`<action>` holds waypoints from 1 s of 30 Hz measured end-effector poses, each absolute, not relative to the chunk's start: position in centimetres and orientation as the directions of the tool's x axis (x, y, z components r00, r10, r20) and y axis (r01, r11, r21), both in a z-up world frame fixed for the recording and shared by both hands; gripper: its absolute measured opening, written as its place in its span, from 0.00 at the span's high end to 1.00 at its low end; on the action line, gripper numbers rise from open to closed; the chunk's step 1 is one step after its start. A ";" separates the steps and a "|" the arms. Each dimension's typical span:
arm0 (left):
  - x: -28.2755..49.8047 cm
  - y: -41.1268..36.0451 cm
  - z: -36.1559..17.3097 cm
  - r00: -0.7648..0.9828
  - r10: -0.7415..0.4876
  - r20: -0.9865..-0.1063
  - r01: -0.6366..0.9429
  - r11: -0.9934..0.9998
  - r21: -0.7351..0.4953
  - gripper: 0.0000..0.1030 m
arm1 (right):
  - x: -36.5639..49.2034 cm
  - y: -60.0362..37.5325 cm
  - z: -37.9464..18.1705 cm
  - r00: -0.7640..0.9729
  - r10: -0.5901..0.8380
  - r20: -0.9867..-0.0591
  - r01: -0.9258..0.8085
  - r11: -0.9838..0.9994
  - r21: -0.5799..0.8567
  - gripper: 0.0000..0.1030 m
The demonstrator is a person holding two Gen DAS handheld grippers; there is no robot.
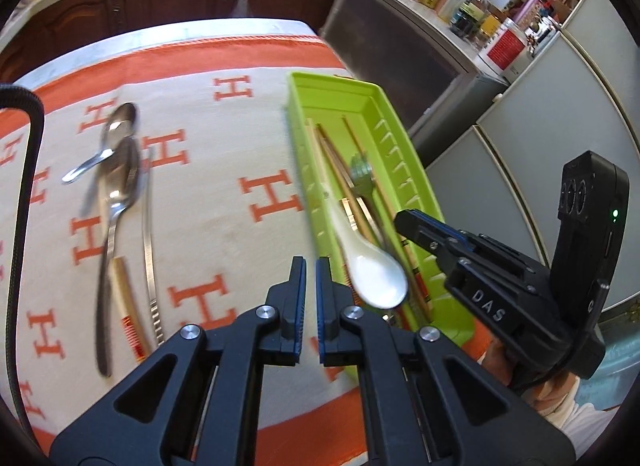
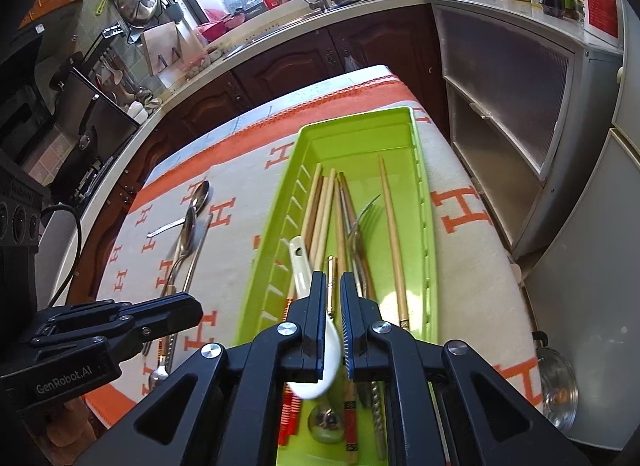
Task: Organize utensils
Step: 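Carry the ceramic spoon and fork into the tray and open both grippers, then move both open grippers over the steel spoons and close on them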
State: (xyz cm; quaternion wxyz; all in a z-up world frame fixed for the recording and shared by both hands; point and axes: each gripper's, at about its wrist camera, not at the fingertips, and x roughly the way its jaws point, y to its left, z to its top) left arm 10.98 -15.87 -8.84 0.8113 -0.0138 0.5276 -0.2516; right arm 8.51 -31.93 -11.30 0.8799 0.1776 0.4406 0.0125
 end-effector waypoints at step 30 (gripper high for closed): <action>11.0 0.8 -4.1 0.477 -0.292 -0.829 0.195 0.955 -0.224 0.99 | 9.6 -18.4 -6.4 0.587 0.268 -0.764 -0.088 0.959 0.269 0.81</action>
